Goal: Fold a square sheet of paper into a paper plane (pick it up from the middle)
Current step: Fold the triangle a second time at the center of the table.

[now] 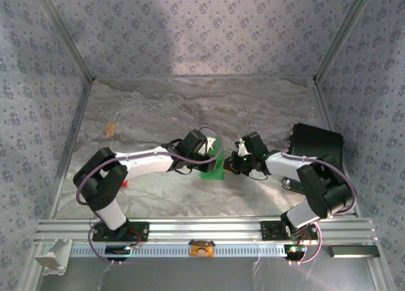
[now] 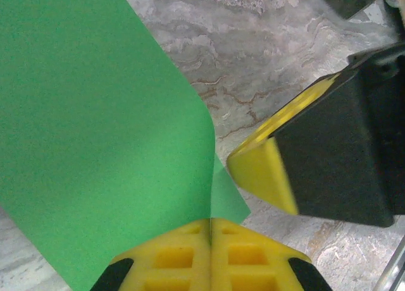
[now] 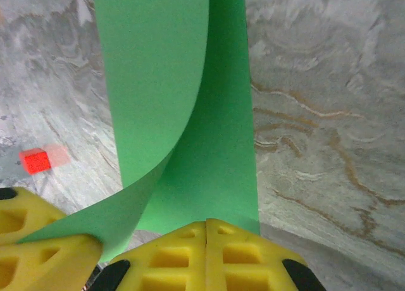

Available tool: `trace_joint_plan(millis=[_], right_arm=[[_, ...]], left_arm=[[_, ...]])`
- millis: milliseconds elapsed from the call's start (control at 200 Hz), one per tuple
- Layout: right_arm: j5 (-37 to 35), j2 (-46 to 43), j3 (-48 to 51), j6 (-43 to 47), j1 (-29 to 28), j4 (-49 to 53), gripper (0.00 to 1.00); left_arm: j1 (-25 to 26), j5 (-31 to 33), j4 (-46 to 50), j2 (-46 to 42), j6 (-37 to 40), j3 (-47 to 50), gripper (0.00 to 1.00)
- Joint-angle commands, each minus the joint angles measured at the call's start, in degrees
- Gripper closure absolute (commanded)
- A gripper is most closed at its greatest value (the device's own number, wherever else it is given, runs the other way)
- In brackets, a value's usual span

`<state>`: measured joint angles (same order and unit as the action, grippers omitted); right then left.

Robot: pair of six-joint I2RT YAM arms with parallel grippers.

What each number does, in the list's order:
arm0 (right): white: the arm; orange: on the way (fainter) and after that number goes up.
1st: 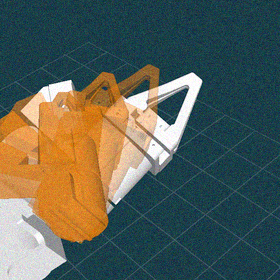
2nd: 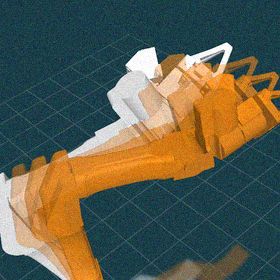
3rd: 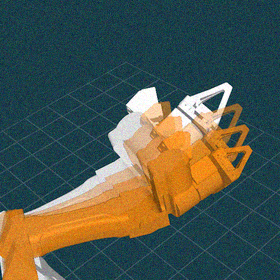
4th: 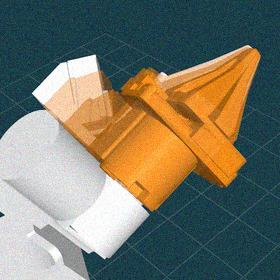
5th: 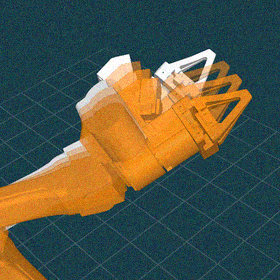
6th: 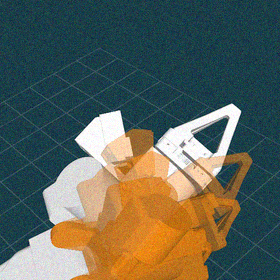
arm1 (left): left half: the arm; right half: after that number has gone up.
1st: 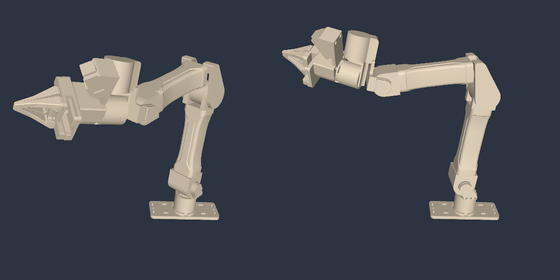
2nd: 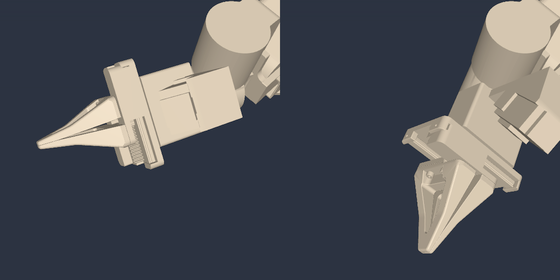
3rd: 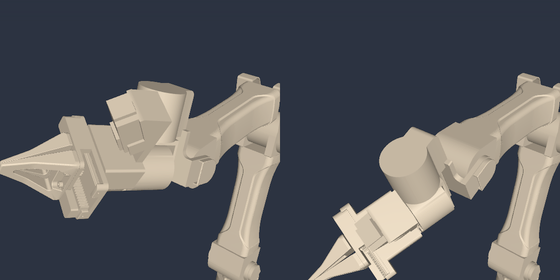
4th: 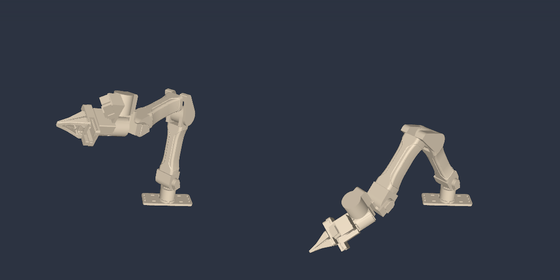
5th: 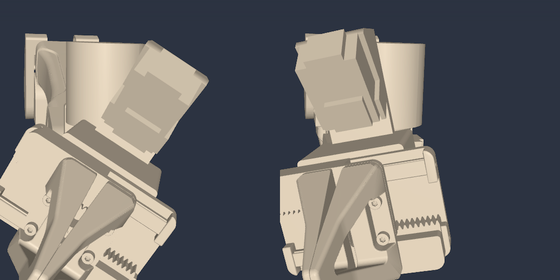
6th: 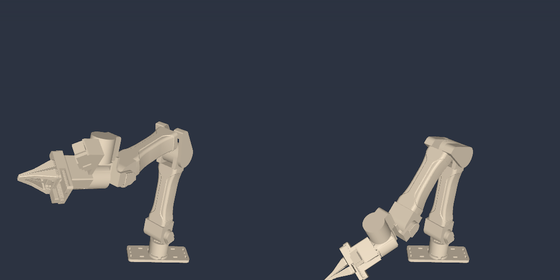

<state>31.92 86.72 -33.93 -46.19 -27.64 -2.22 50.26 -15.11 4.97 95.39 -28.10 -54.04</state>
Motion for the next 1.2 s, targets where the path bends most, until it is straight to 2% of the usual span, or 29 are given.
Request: trace_joint_plan(millis=[0,95,280,395,575,735,1089,1194], right_arm=[[-2.4,1.6,-1.1,-1.1,-1.3,-0.3,0.97],[-1.5,4.0,-2.0,-0.3,-1.8,1.3,0.97],[-7.9,4.5,-4.9,6.4,-1.6,13.0,0.97],[-9.9,4.4,-6.2,9.7,-0.5,18.1,0.97],[-5.8,3.4,-6.7,12.7,0.5,16.4,0.93],[-1.5,2.0,-6.5,8.5,0.5,11.3,0.9],[0.3,5.2,-3.7,0.7,-0.6,0.6,0.89],[-0.3,7.0,-3.5,0.4,-0.8,0.8,0.9]], left_arm=[[-0.1,-1.1,0.4,0.6,-1.1,-0.7,0.98],[-0.1,-0.9,0.2,0.6,-1.3,-0.7,0.98],[-0.1,-1.3,0.1,1.4,-2.4,-0.8,0.98],[-0.1,-4.5,-2.2,2.2,-2.9,-0.7,0.98],[-0.1,-4.4,-3.6,3.7,-4.8,-1.7,0.98],[-0.1,-3.6,-4.4,3.8,-5.7,-1.3,0.98],[-0.3,-2.2,-4.1,3.5,-5.9,-0.8,0.98],[-0.3,-1.9,-3.7,3.3,-5.8,-0.6,0.98]])
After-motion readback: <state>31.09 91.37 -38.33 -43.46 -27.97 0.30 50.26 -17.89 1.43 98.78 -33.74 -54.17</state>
